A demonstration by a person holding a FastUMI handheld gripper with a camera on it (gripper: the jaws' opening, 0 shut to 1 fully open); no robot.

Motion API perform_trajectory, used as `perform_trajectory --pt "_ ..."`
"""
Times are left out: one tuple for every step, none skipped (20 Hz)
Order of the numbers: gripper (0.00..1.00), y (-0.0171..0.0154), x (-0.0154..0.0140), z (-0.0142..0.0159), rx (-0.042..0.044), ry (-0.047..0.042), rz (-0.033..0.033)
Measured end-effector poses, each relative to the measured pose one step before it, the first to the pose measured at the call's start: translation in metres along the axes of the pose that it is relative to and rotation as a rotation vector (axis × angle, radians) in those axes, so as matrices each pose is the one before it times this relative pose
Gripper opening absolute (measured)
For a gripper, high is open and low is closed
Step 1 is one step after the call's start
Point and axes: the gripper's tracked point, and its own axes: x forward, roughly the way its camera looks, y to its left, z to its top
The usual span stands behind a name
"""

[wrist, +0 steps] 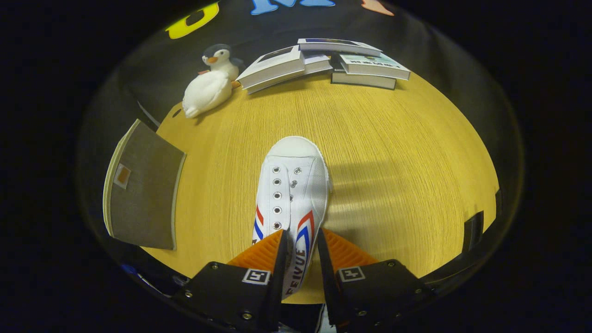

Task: Open the storage box then place both shoes into the box .Put the left shoe in first, then the right shoe, with the right side of both shoes facing outward in a uniform manner.

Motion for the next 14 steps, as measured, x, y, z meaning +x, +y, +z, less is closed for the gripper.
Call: perform_trajectory --pt "0.42 -0.00008 0.00307 -0.00248 -0.01177 0.00838 -0.00616" --pt "0.43 -0.00104 0.00149 0.00052 -0.00921 0.00149 -0.00435" --pt "0.42 -0.00736 0.00133 -0.00348 -0.02062 0.01106 -0.02956" --pt "0.24 -0.00548 0.00079 0.00152 0.00933 -0.01078 -0.02616" --pt "0.05 0.00191 -0.00124 0.00206 0.02591 -0.00961 0.01249" --pt "0.02 0.00191 -0.001 -0.0004 0.01475 -0.00472 0.00974" --pt "0.02 0.00146 -0.00279 0.00117 0.01192 -0.01034 0.00405" --pt "0.0 0.00188 -0.00282 0.00367 0.00666 -0.01087 0.01009" --pt "0.0 0.00284 -0.00435 0.00339 0.0146 -0.02101 0.01219" --pt "0.0 0.0033 -0.00464 0.00158 0.0141 -0.00515 0.01636" --pt "0.0 0.00374 -0.00337 0.00398 0.02222 -0.00375 0.01959" --pt "0.0 0.00502 -0.00456 0.00625 0.02593 -0.01627 0.02109" --pt "0.0 0.00476 -0.0048 0.00349 0.01797 -0.00884 0.01412" --pt "0.0 0.00484 -0.00537 0.00369 0.00483 -0.00528 0.01387"
